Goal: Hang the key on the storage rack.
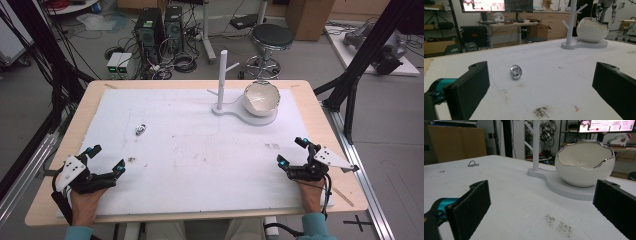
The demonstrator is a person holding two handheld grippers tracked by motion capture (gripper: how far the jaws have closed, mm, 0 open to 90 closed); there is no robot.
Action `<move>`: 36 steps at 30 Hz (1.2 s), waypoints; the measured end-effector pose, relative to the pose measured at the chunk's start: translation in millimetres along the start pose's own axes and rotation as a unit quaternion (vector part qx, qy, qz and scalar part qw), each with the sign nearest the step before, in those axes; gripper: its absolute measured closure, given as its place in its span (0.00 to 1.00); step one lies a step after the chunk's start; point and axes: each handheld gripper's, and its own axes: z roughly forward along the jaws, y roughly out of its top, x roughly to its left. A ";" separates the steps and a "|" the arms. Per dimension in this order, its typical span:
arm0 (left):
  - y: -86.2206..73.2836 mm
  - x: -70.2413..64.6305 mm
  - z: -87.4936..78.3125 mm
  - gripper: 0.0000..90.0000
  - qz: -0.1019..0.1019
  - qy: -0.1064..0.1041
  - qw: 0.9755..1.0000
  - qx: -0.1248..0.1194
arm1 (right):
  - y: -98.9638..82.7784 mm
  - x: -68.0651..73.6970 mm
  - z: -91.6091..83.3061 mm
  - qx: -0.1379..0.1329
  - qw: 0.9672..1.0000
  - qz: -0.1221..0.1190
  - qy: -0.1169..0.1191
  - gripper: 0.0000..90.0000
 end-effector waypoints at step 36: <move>82.8 29.0 36.3 0.02 0.036 -0.059 0.997 0.044 | -0.1 -1.0 -0.1 -0.001 1.000 0.000 -0.002 0.01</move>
